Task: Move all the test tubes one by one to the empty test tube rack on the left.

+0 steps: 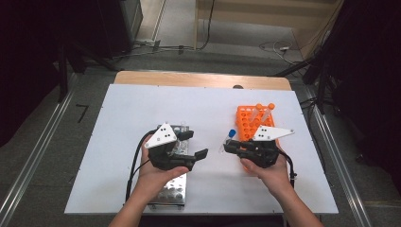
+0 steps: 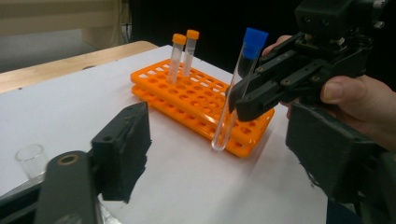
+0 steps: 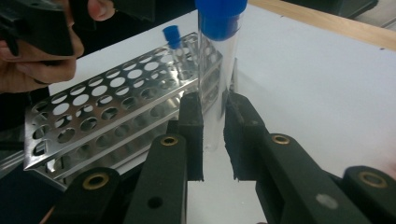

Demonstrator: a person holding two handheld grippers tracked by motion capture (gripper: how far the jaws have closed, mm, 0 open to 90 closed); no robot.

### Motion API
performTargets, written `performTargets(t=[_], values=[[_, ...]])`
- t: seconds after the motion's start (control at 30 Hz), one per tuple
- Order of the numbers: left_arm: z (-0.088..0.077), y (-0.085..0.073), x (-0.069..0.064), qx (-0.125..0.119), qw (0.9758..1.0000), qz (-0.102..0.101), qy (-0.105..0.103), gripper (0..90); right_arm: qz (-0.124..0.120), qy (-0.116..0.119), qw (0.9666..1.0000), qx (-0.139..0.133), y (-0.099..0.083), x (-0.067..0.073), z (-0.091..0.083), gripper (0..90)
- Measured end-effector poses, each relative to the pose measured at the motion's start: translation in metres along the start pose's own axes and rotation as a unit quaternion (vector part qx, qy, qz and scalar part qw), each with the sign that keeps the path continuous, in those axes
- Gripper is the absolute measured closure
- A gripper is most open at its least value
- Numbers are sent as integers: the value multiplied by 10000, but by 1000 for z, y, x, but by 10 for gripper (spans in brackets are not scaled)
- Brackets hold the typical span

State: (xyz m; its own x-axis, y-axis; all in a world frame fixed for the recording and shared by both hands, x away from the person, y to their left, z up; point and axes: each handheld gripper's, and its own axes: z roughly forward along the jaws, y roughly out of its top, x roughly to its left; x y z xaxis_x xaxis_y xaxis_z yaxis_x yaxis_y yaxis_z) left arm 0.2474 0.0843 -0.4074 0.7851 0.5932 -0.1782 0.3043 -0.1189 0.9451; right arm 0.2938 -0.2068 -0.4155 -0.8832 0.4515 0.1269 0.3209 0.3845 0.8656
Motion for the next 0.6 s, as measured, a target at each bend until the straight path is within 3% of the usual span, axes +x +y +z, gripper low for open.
performTargets(t=[0.2,0.27,0.4,0.6], values=[[3,1,-7,-57,9998,81,-168,396,-119,160,9998,69,2,13,7,755],[4,3,-10,-33,9998,133,-167,423,-162,213,9996,98,3,17,10,755],[6,4,-12,-97,9992,111,-381,484,-213,317,9992,143,4,24,14,756],[10,4,-15,-49,9988,177,-462,538,-324,421,9984,193,5,32,18,755]])
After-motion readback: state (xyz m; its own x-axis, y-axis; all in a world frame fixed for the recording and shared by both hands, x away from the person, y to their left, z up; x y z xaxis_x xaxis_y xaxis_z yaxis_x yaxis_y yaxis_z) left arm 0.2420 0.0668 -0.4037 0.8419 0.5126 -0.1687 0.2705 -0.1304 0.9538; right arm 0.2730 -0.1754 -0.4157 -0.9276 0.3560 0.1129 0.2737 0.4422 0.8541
